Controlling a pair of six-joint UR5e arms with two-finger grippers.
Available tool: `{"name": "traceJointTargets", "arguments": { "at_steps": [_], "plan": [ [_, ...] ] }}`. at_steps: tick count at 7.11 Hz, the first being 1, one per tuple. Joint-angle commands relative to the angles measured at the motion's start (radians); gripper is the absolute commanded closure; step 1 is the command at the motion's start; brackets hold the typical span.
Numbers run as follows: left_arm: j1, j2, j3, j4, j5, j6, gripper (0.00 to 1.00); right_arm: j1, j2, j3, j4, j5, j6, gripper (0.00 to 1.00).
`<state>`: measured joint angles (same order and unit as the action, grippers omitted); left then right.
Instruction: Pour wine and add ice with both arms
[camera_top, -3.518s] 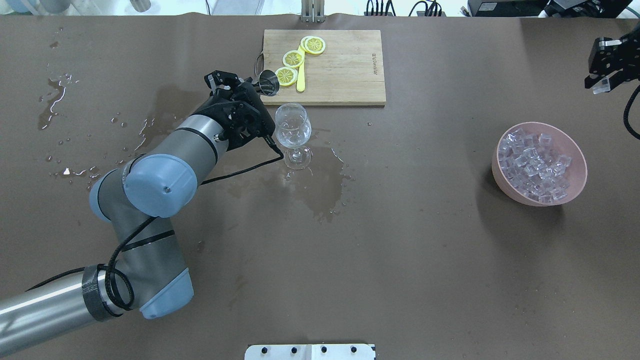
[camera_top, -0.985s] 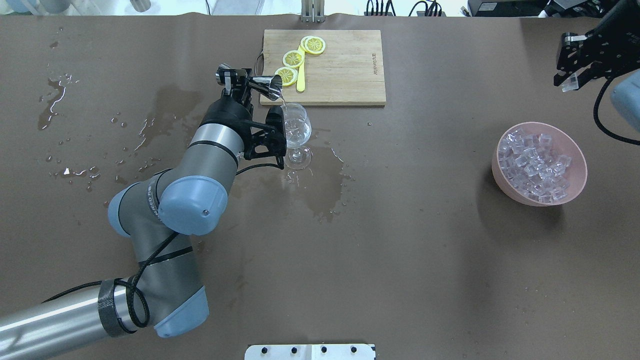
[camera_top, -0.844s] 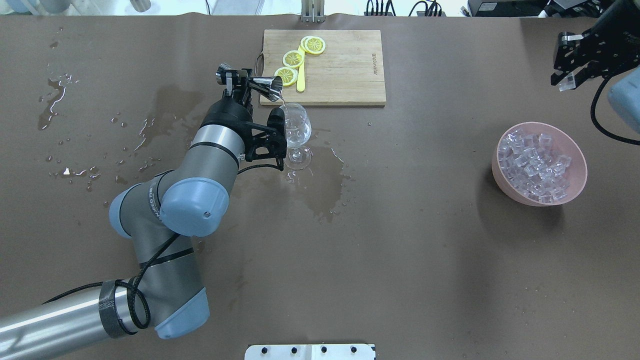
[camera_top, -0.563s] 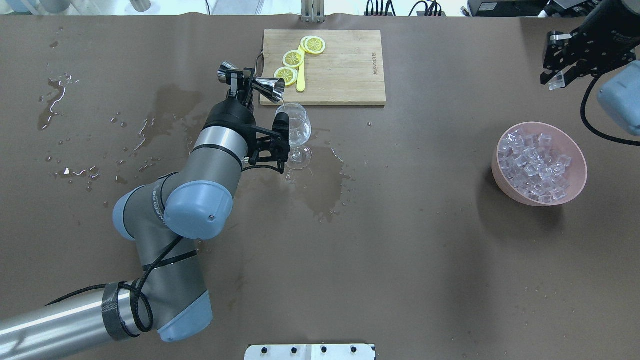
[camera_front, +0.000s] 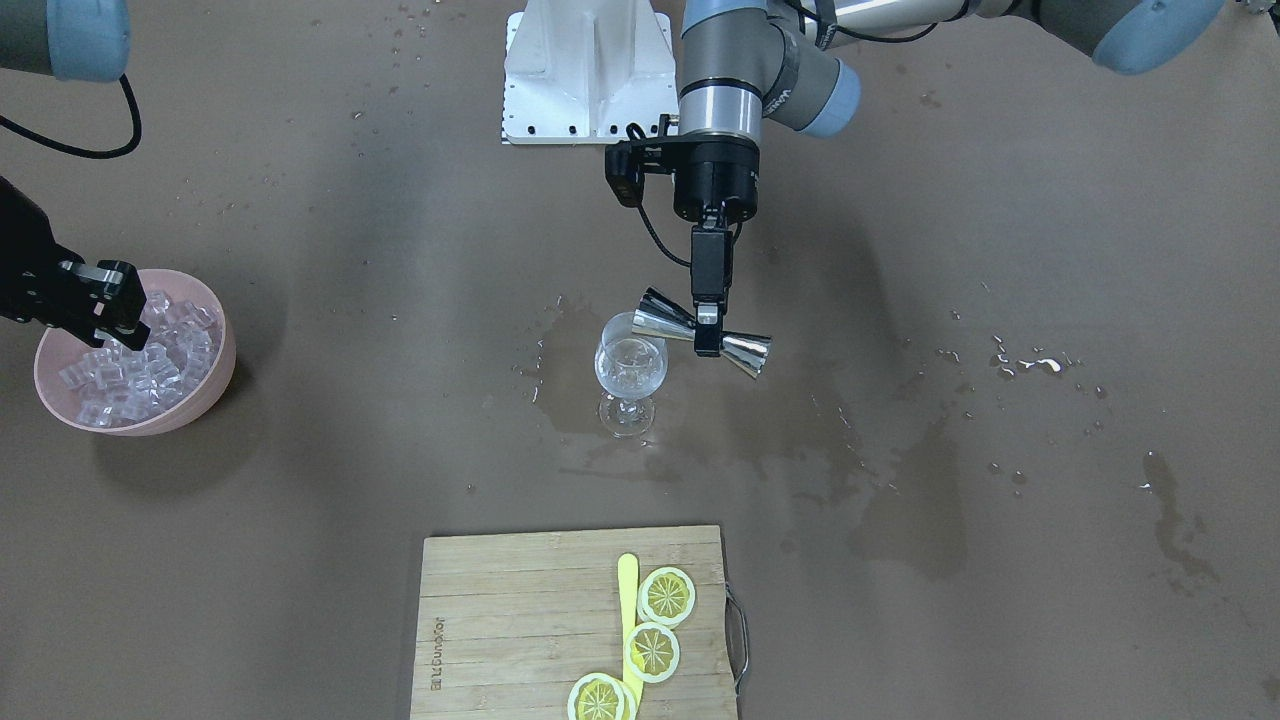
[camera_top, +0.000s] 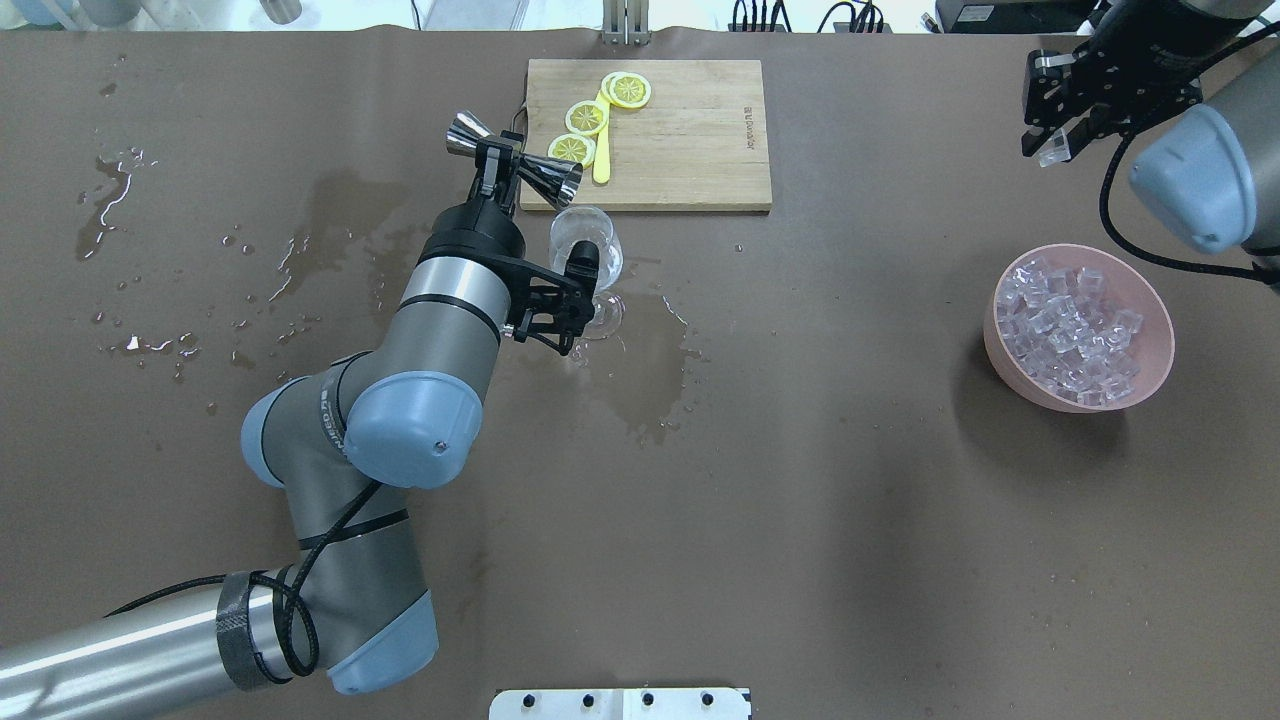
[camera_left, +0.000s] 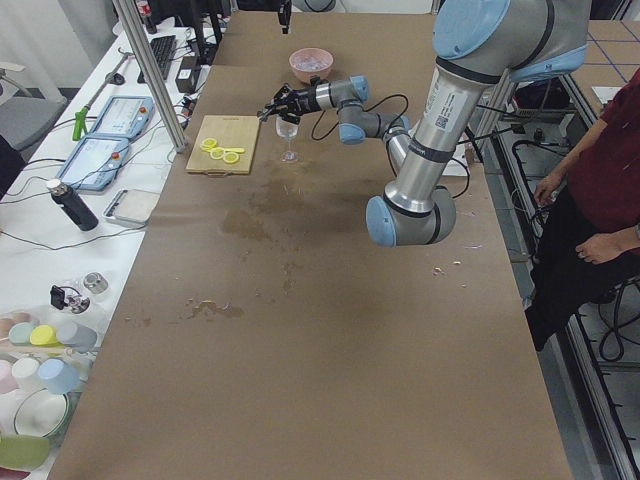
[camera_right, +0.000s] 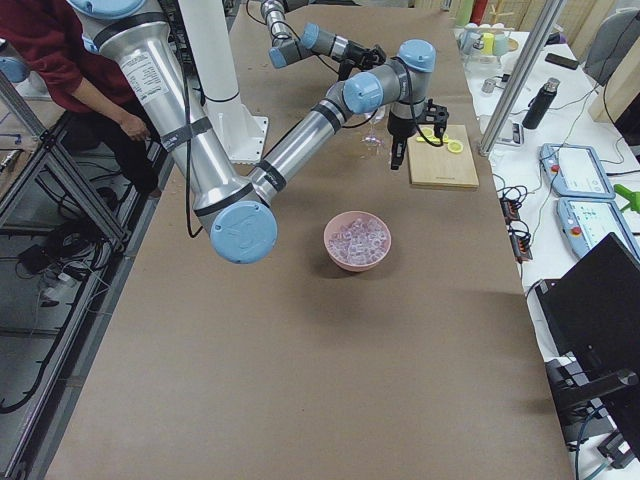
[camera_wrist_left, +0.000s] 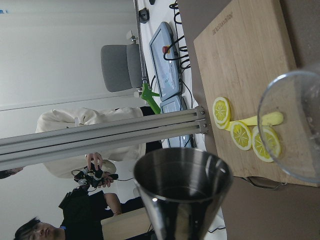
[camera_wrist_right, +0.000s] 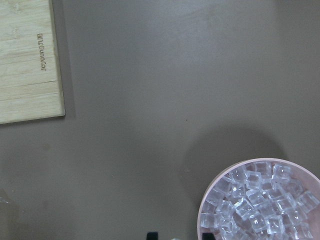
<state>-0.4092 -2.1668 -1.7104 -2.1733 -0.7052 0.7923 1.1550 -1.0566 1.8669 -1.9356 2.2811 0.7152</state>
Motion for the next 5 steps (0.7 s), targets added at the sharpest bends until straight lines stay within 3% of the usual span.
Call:
{"name": "traceJointTargets", "arguments": {
  "at_steps": [1,4,5],
  "plan": [
    [0.004,-0.002,-0.005,-0.013,0.0,-0.002,1.0,-0.011,0.061,-0.052,0.0,0.0,0.021,0.77],
    [0.003,0.001,-0.037,-0.115,-0.034,-0.26,1.0,-0.031,0.164,-0.138,0.0,0.0,0.026,0.77],
    [-0.016,0.022,-0.05,-0.125,-0.113,-0.38,1.0,-0.035,0.205,-0.17,0.0,-0.003,0.027,0.77]
  ]
}}
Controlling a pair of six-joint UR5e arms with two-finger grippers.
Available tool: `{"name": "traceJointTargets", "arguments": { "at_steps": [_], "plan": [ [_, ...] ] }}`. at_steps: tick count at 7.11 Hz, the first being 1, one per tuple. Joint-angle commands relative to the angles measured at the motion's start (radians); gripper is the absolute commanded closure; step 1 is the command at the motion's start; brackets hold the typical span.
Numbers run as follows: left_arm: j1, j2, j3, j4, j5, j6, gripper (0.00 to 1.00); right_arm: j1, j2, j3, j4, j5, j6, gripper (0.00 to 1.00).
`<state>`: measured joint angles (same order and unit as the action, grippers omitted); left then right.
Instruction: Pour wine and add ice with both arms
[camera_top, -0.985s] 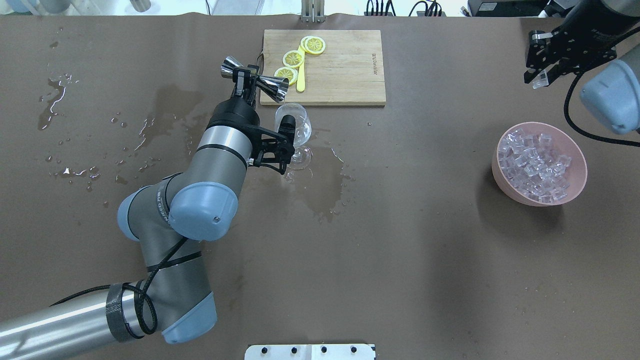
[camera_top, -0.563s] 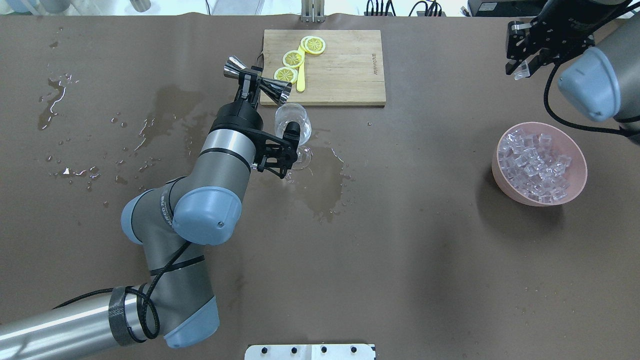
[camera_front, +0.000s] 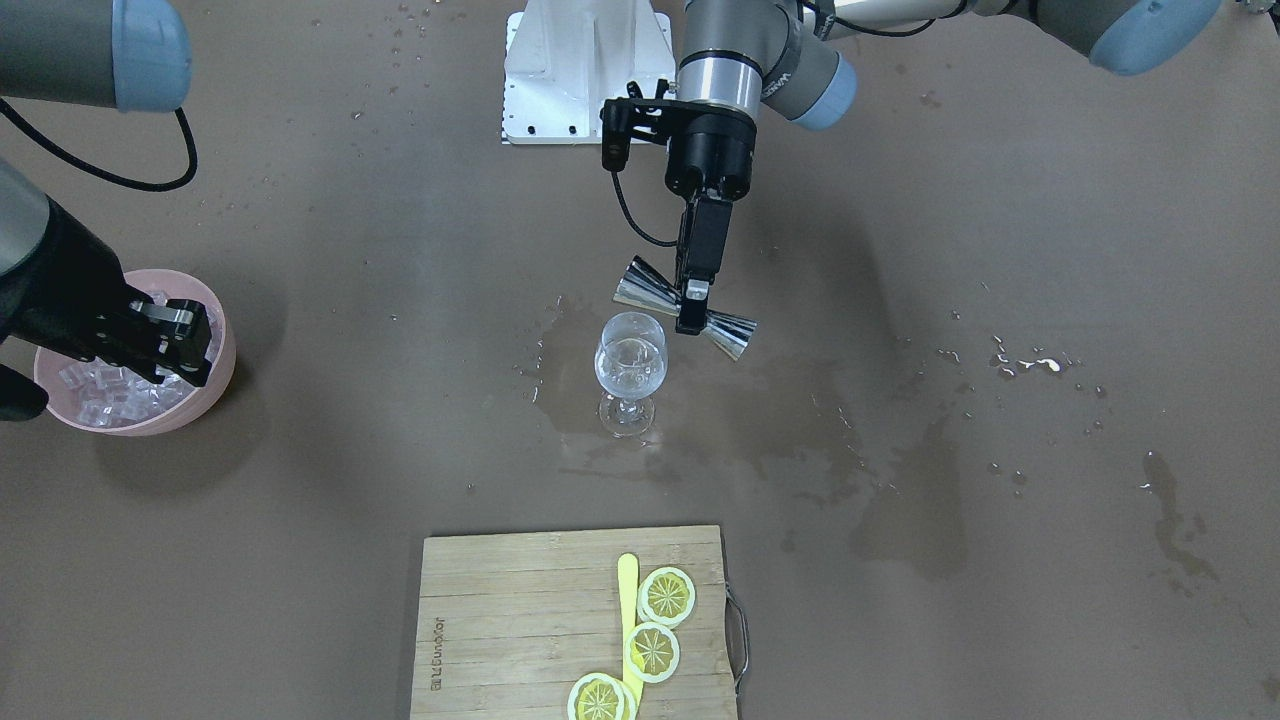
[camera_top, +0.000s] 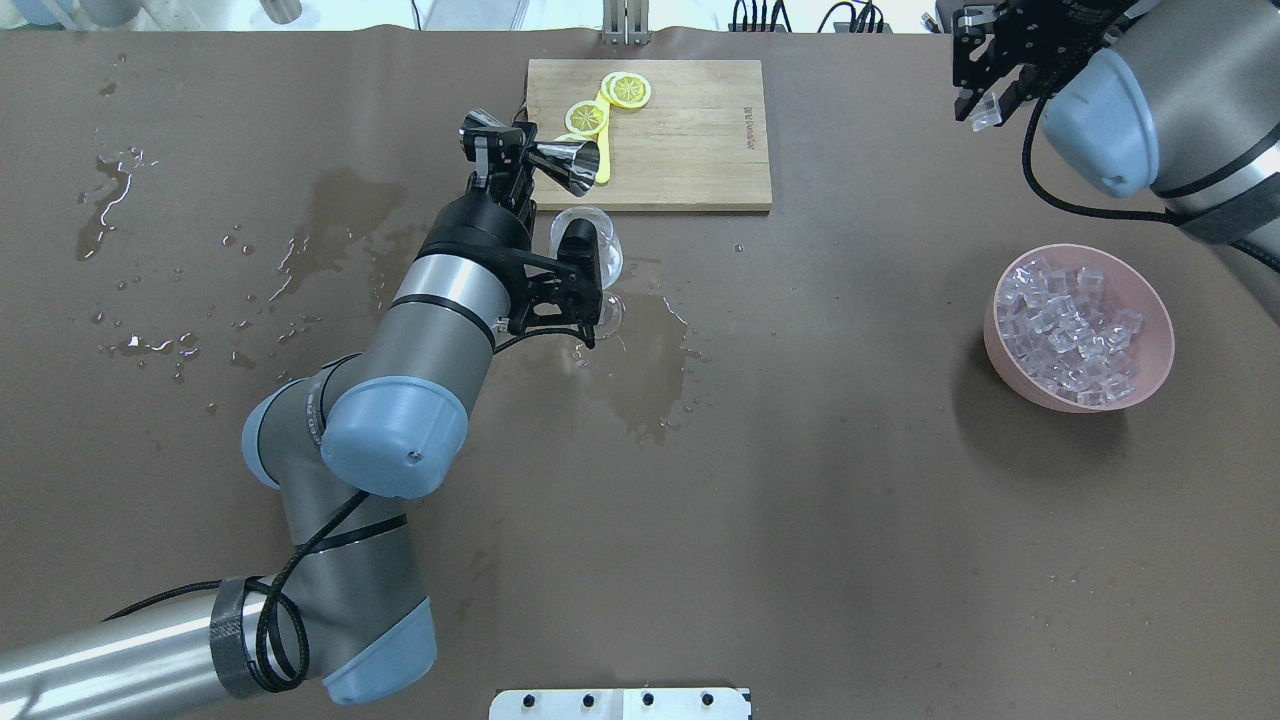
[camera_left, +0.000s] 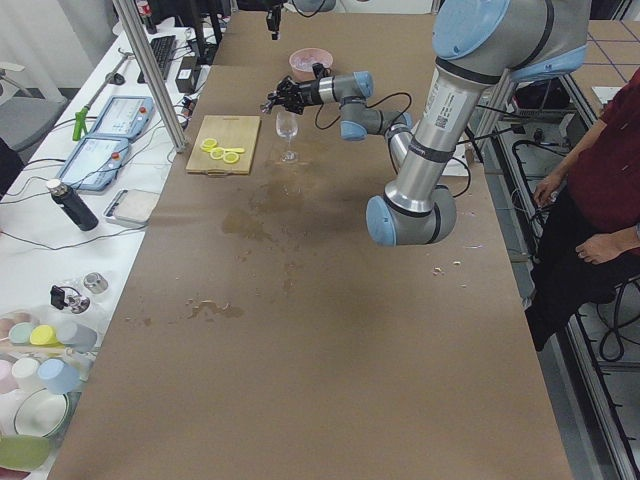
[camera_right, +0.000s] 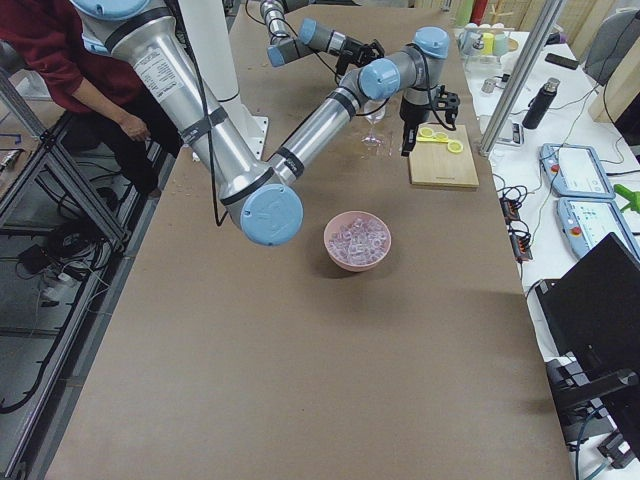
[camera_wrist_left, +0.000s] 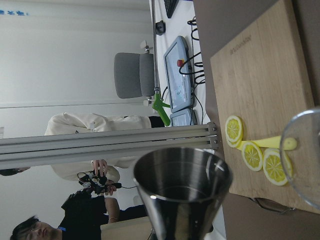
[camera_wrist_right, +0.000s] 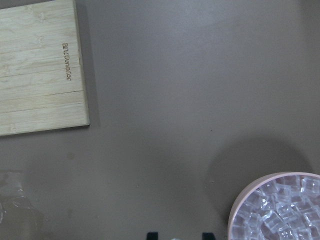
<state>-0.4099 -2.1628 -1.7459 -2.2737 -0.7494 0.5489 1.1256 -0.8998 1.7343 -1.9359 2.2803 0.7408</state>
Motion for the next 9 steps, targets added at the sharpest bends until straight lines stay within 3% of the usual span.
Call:
{"name": "traceJointTargets", "arguments": {
  "at_steps": [1,4,5,6,8,9],
  "plan": [
    [-0.05,0.053,-0.033,-0.029,-0.132,-0.241,1.0,-0.01,0.082,-0.067,0.0,-0.004,0.0,0.78],
    [-0.195,0.184,-0.031,-0.153,-0.345,-0.507,1.0,-0.094,0.226,-0.14,0.002,-0.044,0.064,0.77],
    [-0.223,0.254,-0.005,-0.208,-0.404,-0.675,1.0,-0.119,0.264,-0.163,0.003,-0.047,0.069,0.77],
    [-0.293,0.28,0.052,-0.322,-0.491,-0.717,1.0,-0.16,0.312,-0.204,0.005,-0.08,0.081,0.77],
    [-0.427,0.331,0.132,-0.387,-0.673,-0.963,1.0,-0.242,0.433,-0.344,0.018,-0.141,0.083,0.77],
    [-0.444,0.377,0.155,-0.427,-0.674,-1.016,1.0,-0.277,0.49,-0.408,0.028,-0.184,0.103,0.77]
  ]
}}
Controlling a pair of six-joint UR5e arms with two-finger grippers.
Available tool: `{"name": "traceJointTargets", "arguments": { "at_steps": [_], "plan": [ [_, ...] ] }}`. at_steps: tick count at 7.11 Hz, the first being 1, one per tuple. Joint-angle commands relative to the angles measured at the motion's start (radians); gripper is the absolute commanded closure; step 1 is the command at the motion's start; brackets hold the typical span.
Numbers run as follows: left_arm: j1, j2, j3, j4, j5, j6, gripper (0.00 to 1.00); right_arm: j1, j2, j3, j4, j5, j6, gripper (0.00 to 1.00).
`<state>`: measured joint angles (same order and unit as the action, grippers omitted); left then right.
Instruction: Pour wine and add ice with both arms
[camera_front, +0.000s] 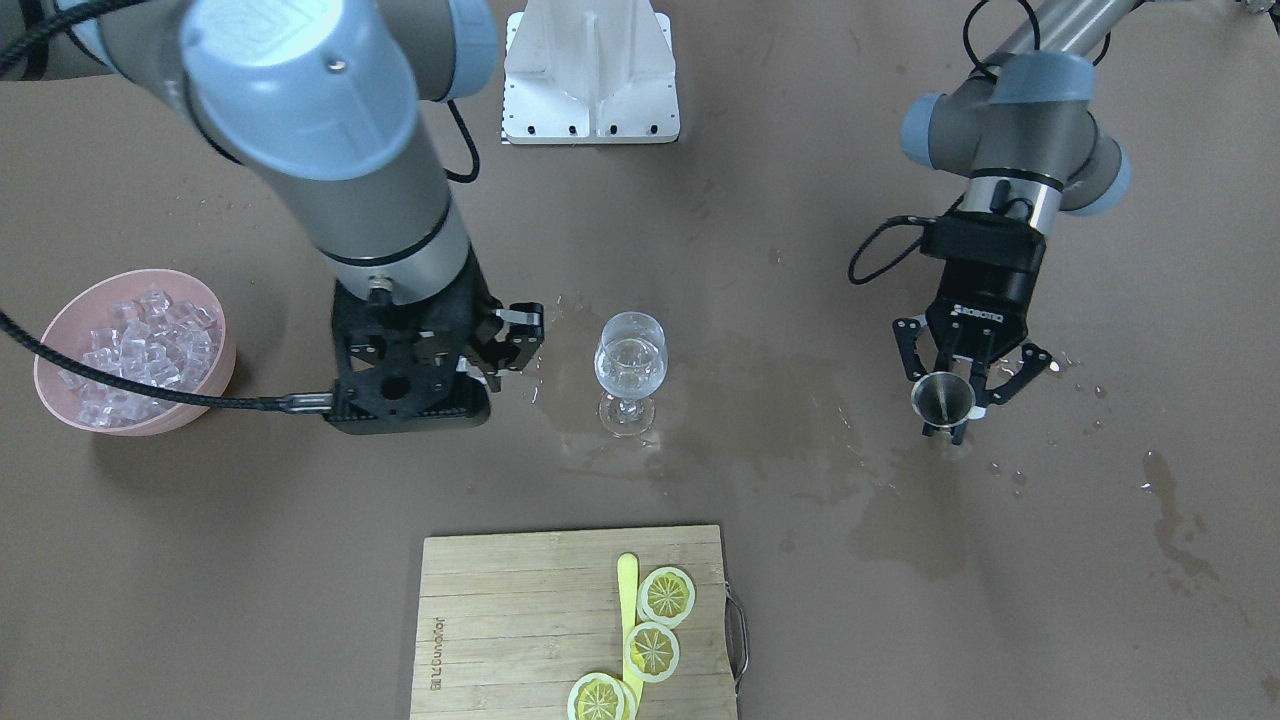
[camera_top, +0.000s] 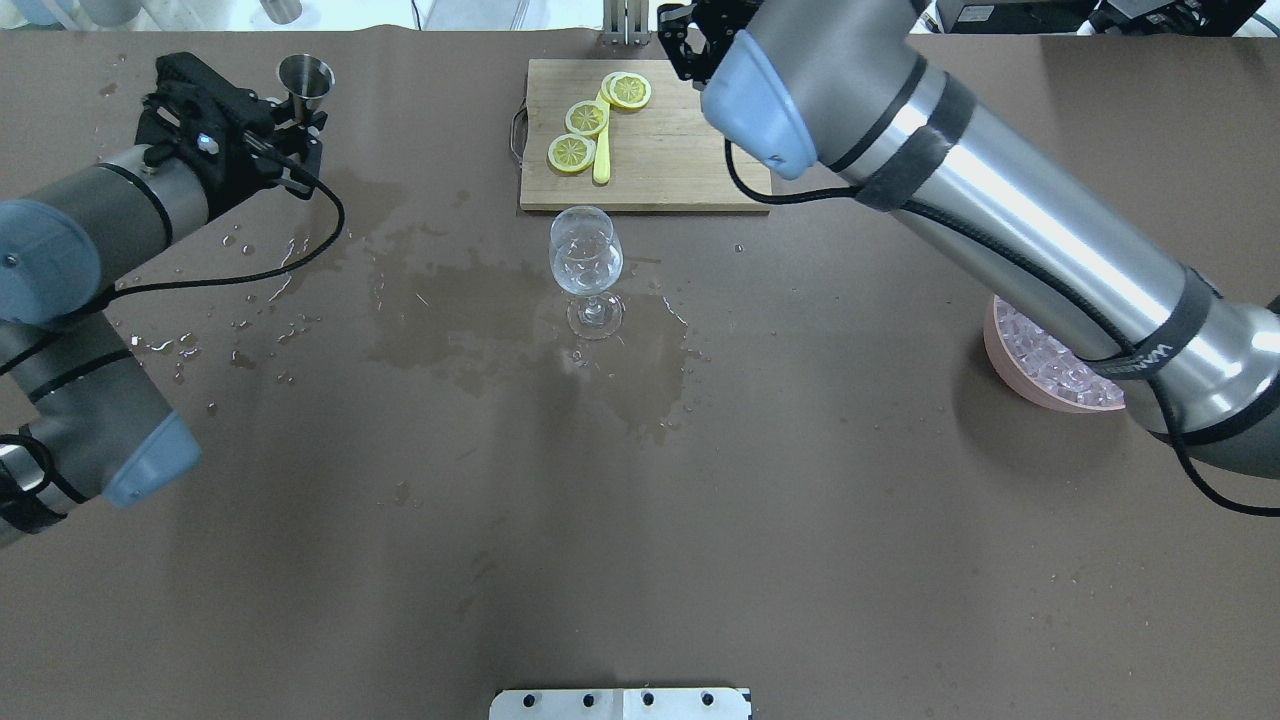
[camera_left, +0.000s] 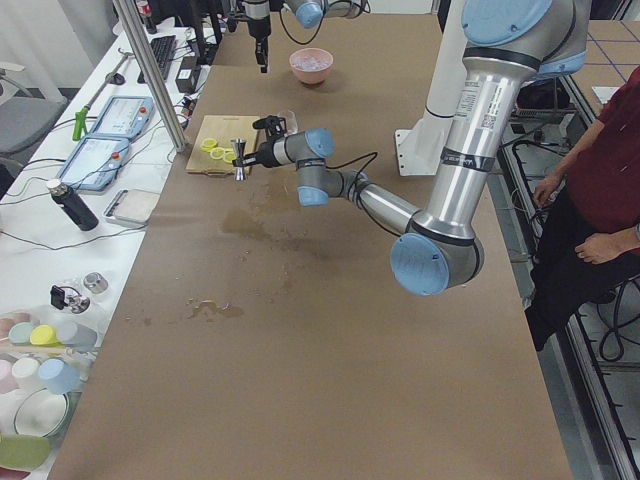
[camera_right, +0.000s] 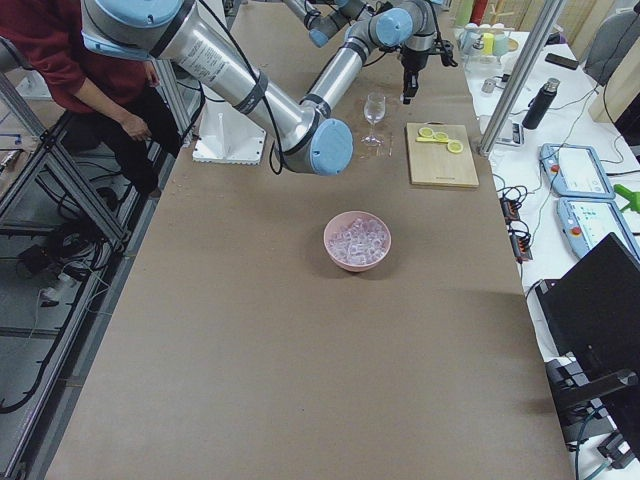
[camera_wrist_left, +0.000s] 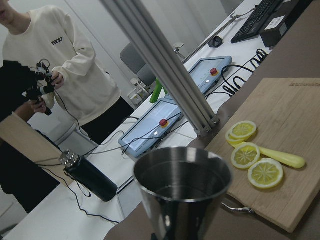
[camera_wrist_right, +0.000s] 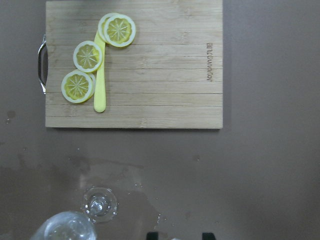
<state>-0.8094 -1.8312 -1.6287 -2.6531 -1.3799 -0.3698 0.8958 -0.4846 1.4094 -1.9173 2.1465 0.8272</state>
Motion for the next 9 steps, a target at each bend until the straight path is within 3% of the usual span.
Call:
{"name": "traceJointTargets", "arguments": {
  "at_steps": [1,2,3,5,7,9],
  "plan": [
    [-0.074,0.068,0.059,-0.083,-0.042,-0.101,1.0,-0.075,0.096,-0.093,0.029,-0.083,0.042,0.78],
    [-0.089,0.166,0.081,-0.169,-0.039,-0.098,1.0,-0.09,0.118,-0.098,0.031,-0.089,0.053,0.77],
    [-0.112,0.215,0.166,-0.327,-0.042,-0.116,1.0,-0.109,0.118,-0.101,0.038,-0.091,0.053,0.77],
    [-0.106,0.21,0.436,-0.715,-0.039,-0.226,1.0,-0.143,0.112,-0.101,0.075,-0.131,0.075,0.77],
    [-0.103,0.246,0.455,-0.809,-0.039,-0.267,1.0,-0.158,0.109,-0.099,0.077,-0.134,0.075,0.77],
    [-0.102,0.257,0.478,-0.814,-0.037,-0.279,1.0,-0.181,0.107,-0.099,0.077,-0.171,0.075,0.77]
  ]
}}
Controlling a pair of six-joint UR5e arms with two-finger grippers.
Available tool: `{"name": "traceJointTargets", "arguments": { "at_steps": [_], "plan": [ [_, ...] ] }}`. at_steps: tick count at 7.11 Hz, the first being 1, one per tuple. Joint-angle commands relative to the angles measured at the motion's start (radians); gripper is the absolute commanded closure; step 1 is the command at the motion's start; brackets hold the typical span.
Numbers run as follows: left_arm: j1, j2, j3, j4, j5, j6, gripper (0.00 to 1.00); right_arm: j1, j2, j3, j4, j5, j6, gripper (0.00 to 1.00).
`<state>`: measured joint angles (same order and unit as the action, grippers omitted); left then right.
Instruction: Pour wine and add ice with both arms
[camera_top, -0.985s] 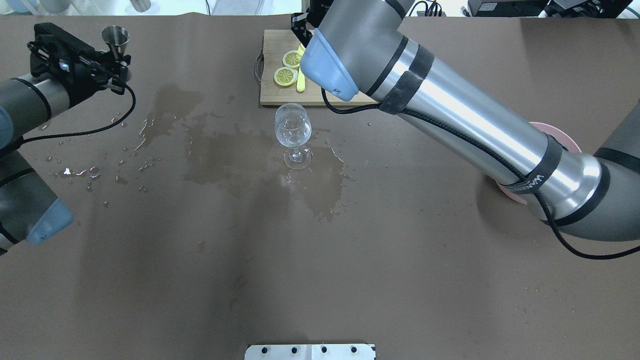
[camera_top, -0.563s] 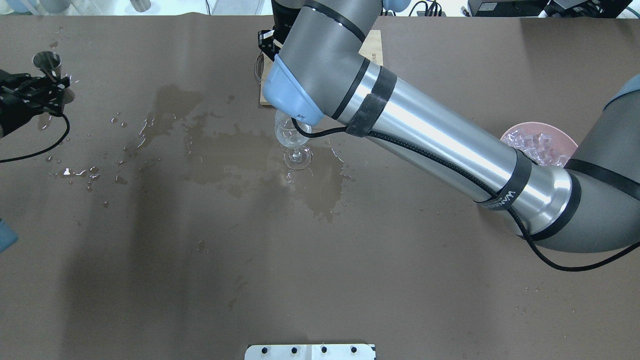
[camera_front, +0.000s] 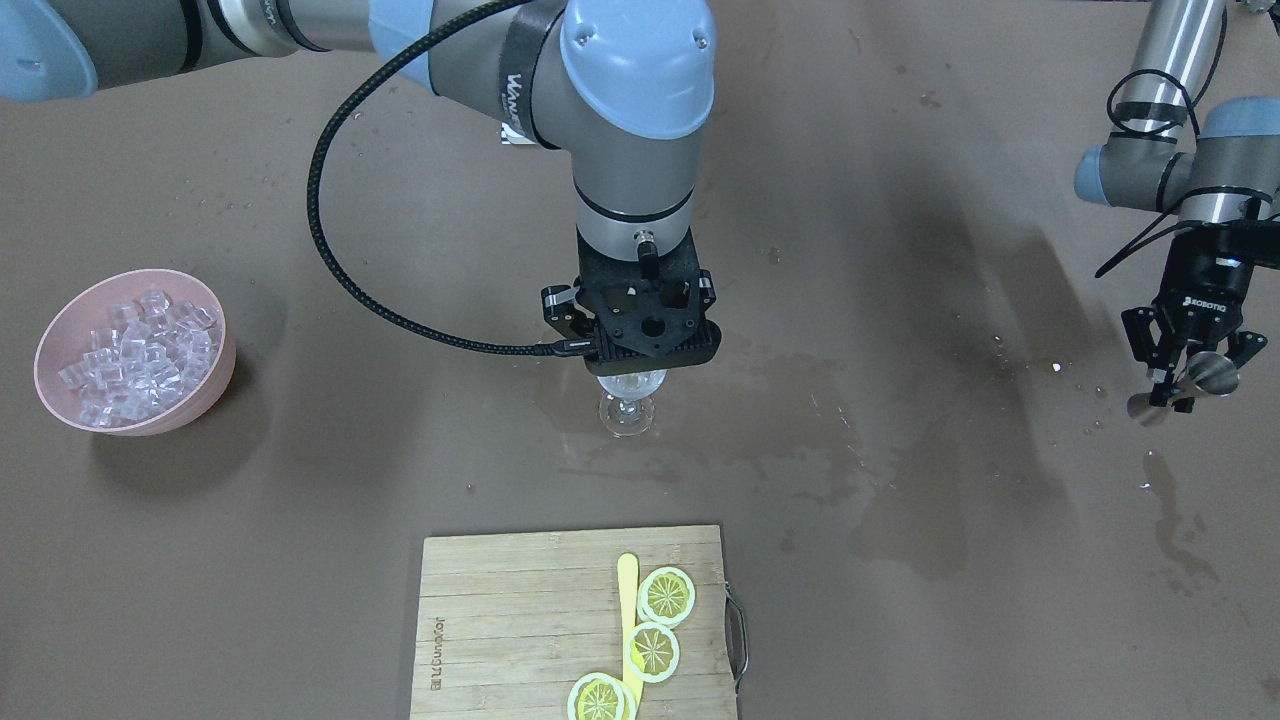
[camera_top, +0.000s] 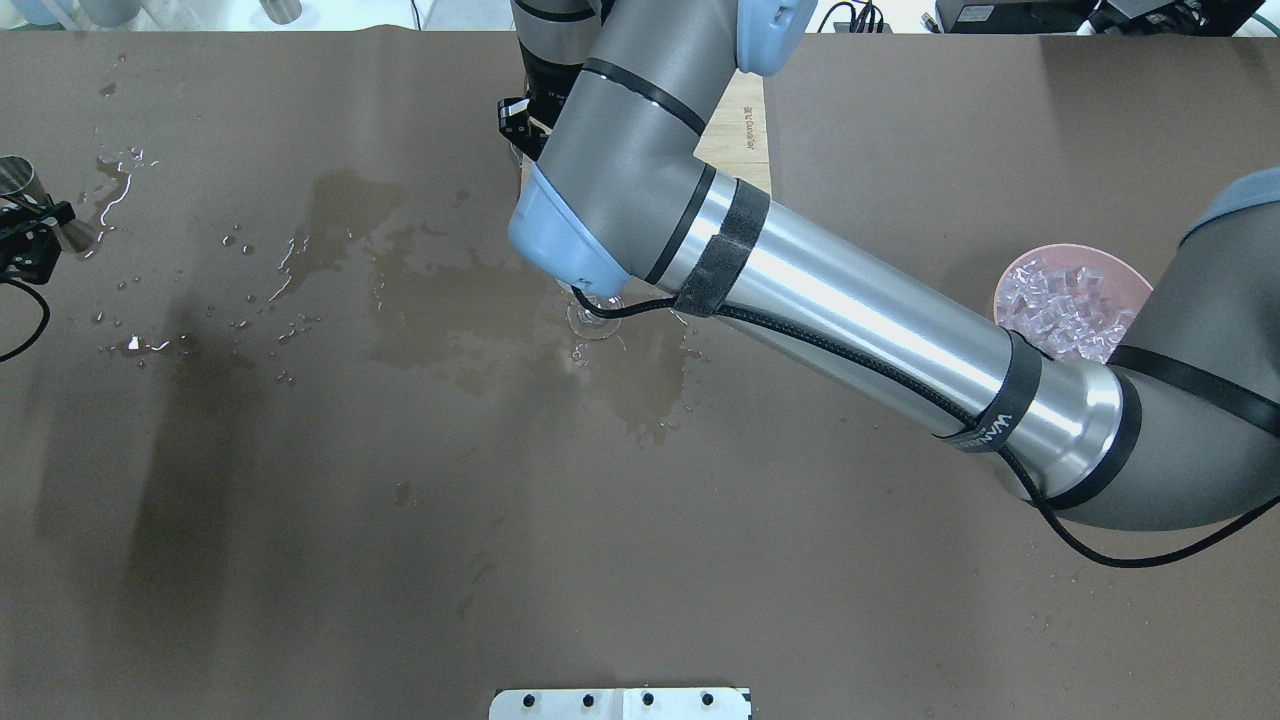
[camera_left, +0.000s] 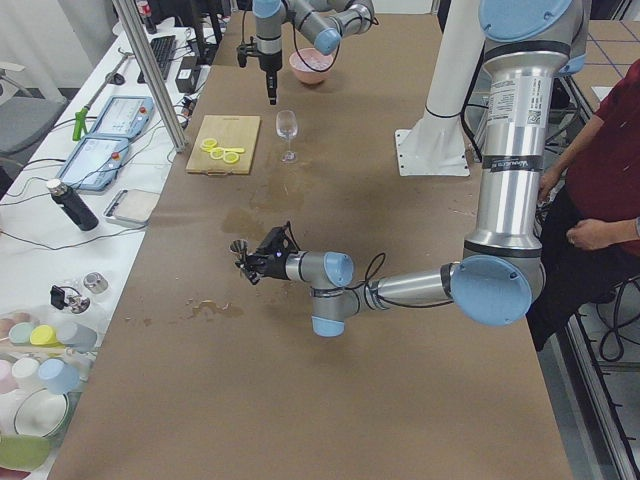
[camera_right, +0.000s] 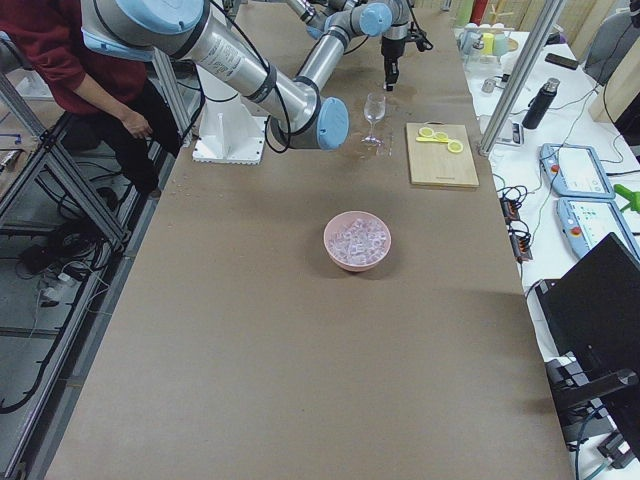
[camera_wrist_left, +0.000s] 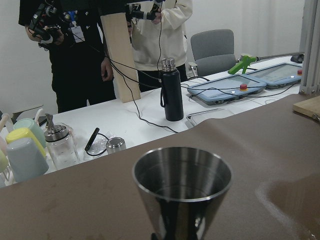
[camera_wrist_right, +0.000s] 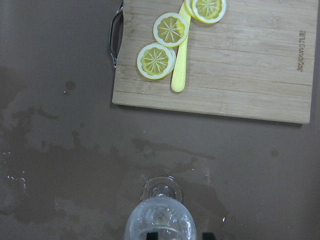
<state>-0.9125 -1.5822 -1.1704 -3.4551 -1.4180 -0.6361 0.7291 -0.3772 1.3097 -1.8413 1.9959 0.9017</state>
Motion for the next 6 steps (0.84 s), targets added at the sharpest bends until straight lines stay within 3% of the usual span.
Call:
{"name": "traceJointTargets", "arguments": {
  "at_steps": [1,6],
  "plan": [
    [0.003,0.008,0.049,-0.004,0.001,-0.028,1.0,-0.019,-0.006,0.0,-0.001,-0.02,0.0,0.77],
    [0.055,0.007,0.083,0.013,-0.006,-0.079,1.0,-0.053,-0.014,0.002,0.034,-0.037,0.026,0.74]
  ]
}}
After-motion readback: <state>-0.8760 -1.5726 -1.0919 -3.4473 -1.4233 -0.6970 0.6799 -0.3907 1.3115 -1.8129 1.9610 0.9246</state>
